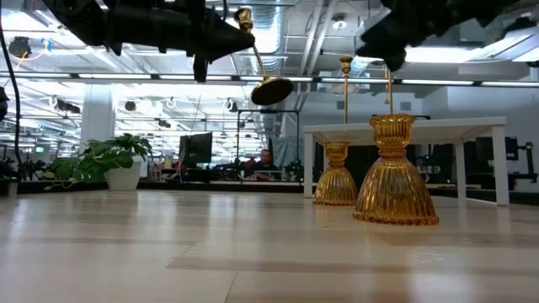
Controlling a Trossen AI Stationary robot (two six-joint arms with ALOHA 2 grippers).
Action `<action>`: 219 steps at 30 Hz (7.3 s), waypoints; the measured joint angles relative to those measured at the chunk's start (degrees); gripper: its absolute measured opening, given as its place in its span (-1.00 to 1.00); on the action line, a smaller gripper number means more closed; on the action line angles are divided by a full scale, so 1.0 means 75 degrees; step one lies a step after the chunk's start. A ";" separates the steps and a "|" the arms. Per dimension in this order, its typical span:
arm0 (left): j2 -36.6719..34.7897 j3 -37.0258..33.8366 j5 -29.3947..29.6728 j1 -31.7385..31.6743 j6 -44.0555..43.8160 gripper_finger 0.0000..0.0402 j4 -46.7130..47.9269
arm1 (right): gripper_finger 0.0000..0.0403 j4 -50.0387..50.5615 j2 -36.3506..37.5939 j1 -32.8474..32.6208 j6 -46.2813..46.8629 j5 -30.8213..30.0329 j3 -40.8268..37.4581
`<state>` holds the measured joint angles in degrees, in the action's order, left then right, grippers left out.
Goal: Pick & Place candle stick holders
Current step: Put the gold candle holder on the shelf aligned with the other gold candle holders
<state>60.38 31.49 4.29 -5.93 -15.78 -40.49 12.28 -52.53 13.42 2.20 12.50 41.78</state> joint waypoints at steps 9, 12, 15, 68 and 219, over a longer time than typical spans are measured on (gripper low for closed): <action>0.0006 0.0288 -0.0149 0.0017 0.0066 -0.95 0.0086 | -0.17 -0.1724 -0.1473 -0.0837 -0.0055 -0.0351 0.0263; 0.0009 0.0291 -0.0154 0.0017 0.0066 -0.94 0.0092 | -0.07 -0.1727 -0.1806 -0.0652 -0.0364 0.0090 0.0679; 0.0009 0.0292 -0.0154 0.0017 0.0069 -0.94 0.0092 | 0.06 -0.1705 -0.2243 -0.0415 -0.0557 0.0459 0.1112; 0.0009 0.0296 -0.0170 0.0055 0.0675 -0.94 -0.0114 | -0.04 -0.0961 -0.4769 -0.0084 -0.0697 0.1319 0.3463; -0.1637 0.0294 0.0484 0.0090 0.0899 -0.29 0.0280 | -0.92 -0.1252 0.5068 0.4246 -0.0288 -0.4747 -0.3794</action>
<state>48.10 33.69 7.92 -5.26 -9.04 -38.39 2.89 -14.52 45.27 0.04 -23.10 13.32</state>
